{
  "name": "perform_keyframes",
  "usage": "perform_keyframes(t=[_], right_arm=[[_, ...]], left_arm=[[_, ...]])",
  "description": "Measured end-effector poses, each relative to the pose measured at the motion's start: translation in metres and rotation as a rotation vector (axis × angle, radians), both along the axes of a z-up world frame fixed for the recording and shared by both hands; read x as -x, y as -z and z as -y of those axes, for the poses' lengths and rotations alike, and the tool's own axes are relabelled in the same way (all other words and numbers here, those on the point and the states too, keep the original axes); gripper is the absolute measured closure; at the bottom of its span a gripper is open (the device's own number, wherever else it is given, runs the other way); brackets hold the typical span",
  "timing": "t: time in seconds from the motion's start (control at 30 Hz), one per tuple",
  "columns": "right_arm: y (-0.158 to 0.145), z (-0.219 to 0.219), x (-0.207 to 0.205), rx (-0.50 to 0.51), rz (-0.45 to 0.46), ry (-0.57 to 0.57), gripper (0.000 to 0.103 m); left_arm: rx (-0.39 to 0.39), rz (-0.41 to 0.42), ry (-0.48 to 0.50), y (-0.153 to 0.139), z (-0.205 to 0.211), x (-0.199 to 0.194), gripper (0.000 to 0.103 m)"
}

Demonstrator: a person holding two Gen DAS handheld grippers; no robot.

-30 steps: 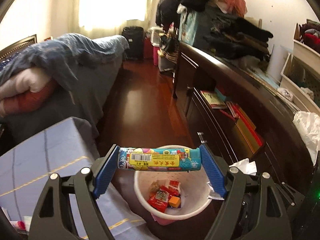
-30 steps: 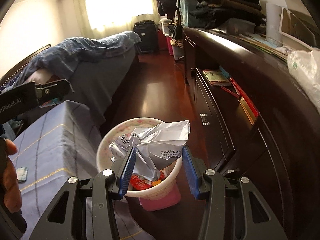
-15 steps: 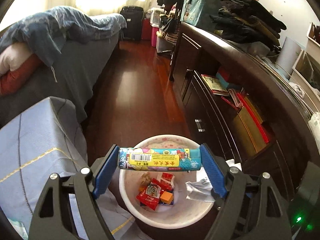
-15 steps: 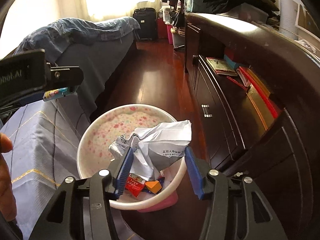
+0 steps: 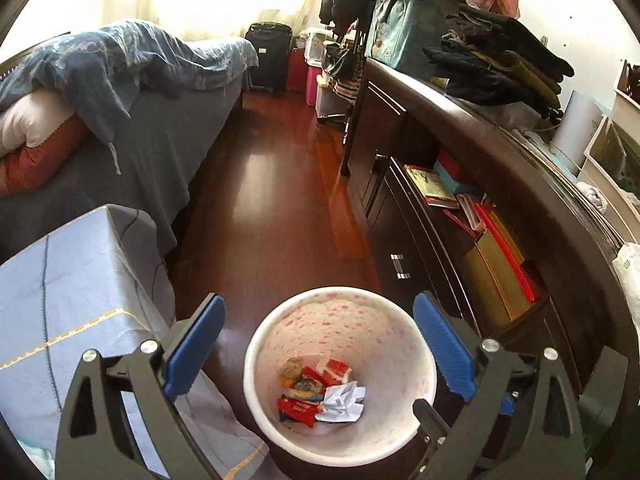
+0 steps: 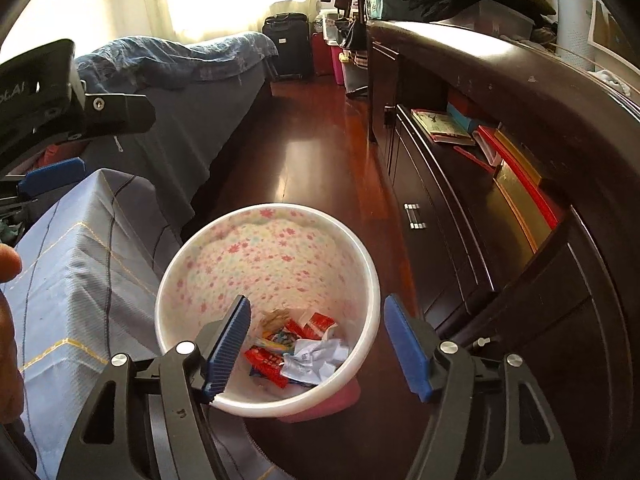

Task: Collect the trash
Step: 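Grasp the white card with the left tool while the right tool grasps the black cigarette pack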

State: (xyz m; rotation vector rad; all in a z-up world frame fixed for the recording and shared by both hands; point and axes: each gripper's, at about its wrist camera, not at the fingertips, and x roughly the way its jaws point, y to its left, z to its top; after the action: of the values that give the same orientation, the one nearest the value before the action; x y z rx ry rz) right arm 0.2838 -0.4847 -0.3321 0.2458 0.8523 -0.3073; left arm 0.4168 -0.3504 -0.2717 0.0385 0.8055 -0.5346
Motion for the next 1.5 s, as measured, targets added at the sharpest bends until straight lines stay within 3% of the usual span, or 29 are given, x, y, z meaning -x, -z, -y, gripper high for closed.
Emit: perform_keyframes(t=[0.23,0.4,0.77,1.1,1.3,1.5], right_arm=[[-0.02,-0.018,0.018,-0.024,0.005,-0.011,0.027],[-0.035,-0.047,0.03,-0.039,0.022,-0.073,0.023],[-0.061,-0.143,0.039,-0.049,0.056,-0.305,0.018],[-0.073,-0.233,0.039,-0.025,0.065,-0.508,0.017],[-0.07,-0.271,0.036,-0.016,0.048,-0.587,0.017],[-0.069,-0.305,0.034,-0.002,0.04,-0.64,0.017]], left_arm=[[-0.06,0.074,-0.061,-0.02,-0.036,0.021,0.007],[-0.114,0.105,-0.169,-0.032,-0.091,0.041,0.007],[-0.13,0.027,-0.454,-0.027,-0.241,0.067,0.006],[-0.125,-0.089,-0.804,0.004,-0.391,0.064,0.005],[-0.109,-0.154,-0.832,0.026,-0.43,0.051,0.008],[-0.11,-0.203,-0.806,0.044,-0.436,0.045,0.021]])
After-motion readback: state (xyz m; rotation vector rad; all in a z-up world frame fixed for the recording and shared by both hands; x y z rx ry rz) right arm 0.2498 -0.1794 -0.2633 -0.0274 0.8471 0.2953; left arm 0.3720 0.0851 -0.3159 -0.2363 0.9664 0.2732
